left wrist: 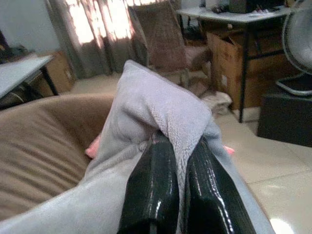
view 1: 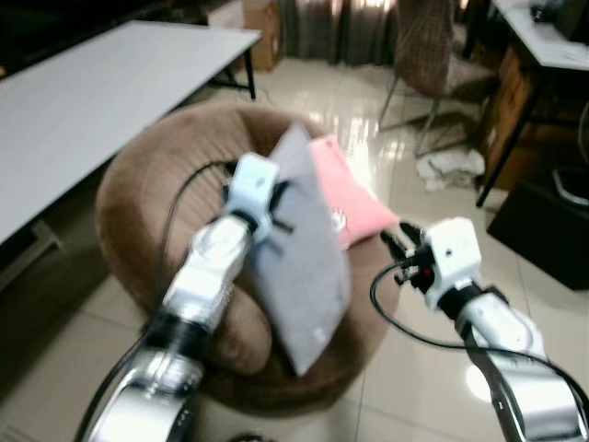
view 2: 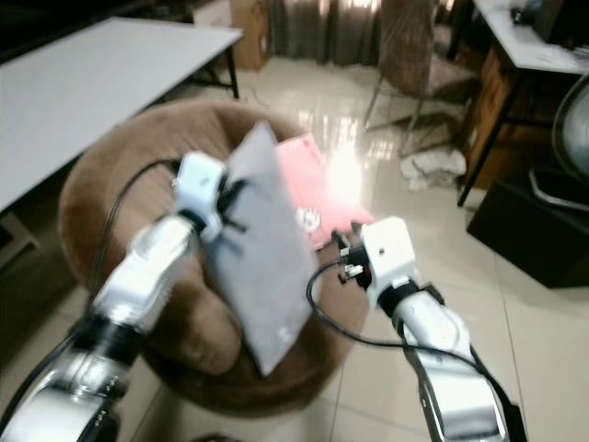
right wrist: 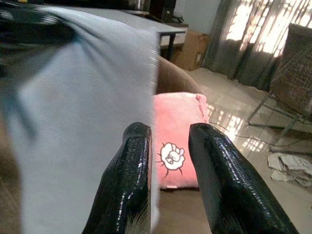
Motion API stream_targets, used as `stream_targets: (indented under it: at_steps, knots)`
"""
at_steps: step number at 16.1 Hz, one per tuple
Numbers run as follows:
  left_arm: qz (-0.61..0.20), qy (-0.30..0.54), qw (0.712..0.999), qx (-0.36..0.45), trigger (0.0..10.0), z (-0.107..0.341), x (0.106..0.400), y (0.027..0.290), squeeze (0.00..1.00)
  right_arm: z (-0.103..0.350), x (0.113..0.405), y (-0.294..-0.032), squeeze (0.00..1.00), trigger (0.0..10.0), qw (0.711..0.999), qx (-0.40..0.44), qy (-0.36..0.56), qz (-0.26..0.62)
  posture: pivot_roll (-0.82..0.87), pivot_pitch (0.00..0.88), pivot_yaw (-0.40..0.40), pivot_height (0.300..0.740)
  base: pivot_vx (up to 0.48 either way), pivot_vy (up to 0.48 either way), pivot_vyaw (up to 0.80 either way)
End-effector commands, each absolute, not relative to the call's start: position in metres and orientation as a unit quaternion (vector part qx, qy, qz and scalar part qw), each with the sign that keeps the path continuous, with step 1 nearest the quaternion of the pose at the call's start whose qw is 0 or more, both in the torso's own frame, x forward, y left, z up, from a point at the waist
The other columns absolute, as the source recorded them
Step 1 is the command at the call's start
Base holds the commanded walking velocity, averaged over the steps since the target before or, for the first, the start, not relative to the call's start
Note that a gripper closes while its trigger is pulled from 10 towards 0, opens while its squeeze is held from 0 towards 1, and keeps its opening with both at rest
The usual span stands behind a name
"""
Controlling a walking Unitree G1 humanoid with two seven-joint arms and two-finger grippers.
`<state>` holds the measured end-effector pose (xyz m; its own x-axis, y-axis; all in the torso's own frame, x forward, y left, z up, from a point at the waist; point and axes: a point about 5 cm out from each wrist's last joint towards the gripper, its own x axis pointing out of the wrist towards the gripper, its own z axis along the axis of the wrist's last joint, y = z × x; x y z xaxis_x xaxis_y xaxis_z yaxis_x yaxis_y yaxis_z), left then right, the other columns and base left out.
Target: Move the pillow to the sofa from floor
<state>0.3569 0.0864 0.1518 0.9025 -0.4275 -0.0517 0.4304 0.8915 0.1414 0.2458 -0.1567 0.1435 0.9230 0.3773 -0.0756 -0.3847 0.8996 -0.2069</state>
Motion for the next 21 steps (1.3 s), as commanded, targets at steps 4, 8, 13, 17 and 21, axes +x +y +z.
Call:
stream_targets:
  at_steps: [4, 8, 13, 17, 21]
  knots:
    - [-0.136, 0.046, 0.982, 0.121, 10.0, 0.164, 0.393, 0.072, 0.00, 0.138, 0.232, -0.148, 0.00, 10.0, 0.944, -0.124, 0.034, 0.303, -0.13, 0.088, 0.091, 0.740, 0.000, 0.000, 0.00]
    - [-0.028, 0.085, 0.987, 0.131, 10.0, 0.156, 0.399, 0.086, 0.00, 0.122, 0.219, -0.146, 0.00, 10.0, 0.930, -0.140, 0.067, 0.334, -0.13, 0.158, 0.096, 0.740, 0.000, 0.000, 0.00]
    - [0.069, 0.132, 0.972, 0.179, 10.0, 0.141, 0.398, 0.146, 1.00, 0.124, 0.218, -0.138, 0.00, 10.0, 0.915, -0.129, 0.066, 0.377, -0.12, 0.178, 0.089, 0.740, 0.000, 0.000, 0.00]
    - [0.131, 0.118, 0.964, 0.201, 10.0, 0.152, 0.400, 0.189, 1.00, 0.118, 0.224, -0.121, 0.00, 10.0, 0.900, -0.107, 0.055, 0.418, -0.09, 0.134, 0.064, 0.740, 0.000, 0.000, 0.00]
    - [0.146, 0.065, 0.969, 0.190, 10.0, 0.176, 0.404, 0.210, 1.00, 0.126, 0.247, -0.130, 0.00, 10.0, 0.931, -0.138, 0.018, 0.337, -0.08, 0.106, 0.064, 0.740, 0.000, 0.000, 0.00]
